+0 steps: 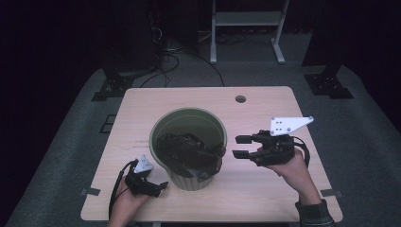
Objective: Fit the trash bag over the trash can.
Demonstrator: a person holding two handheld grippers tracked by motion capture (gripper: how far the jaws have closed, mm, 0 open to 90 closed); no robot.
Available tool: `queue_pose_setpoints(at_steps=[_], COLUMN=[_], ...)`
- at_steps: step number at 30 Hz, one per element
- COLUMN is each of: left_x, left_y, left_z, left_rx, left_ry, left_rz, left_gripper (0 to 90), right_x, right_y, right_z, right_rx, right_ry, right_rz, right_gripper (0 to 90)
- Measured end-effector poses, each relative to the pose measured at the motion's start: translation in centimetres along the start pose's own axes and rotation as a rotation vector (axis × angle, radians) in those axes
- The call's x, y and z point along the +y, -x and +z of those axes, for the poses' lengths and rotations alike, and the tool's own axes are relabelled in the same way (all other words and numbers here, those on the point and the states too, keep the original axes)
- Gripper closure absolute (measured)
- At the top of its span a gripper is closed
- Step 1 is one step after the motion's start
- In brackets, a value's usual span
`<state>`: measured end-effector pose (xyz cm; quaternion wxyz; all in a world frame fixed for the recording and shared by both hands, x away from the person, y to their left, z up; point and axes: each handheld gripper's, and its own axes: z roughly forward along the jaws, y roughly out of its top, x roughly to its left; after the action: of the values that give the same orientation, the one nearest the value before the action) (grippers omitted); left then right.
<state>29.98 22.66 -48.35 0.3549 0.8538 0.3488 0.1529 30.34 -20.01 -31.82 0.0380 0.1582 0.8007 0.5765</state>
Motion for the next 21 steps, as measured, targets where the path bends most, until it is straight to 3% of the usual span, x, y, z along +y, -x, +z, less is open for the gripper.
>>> queue_pose_setpoints(at_steps=[7,12,18,21], left_x=[0.0,0.0,0.0,0.0], left_y=[0.0,0.0,0.0,0.0], left_z=[0.0,0.0,0.0,0.0], left_rx=[0.0,0.0,0.0,0.0], left_ry=[0.0,0.0,0.0,0.0], left_rz=[0.0,0.0,0.001,0.001], left_gripper=[0.0,0.0,0.0,0.0], right_x=[0.5,0.9,1.2,1.4], right_y=[-0.5,-0.4,-0.4,0.1], right_z=[1.5,2.4,3.7,4.4], right_rx=[0.059,0.065,0.117,0.11], right_ry=[0.014,0.015,-0.013,-0.017], right_rz=[-0.038,-0.051,-0.072,-0.062], right_gripper=[47.6,49.5,89.1,90.0])
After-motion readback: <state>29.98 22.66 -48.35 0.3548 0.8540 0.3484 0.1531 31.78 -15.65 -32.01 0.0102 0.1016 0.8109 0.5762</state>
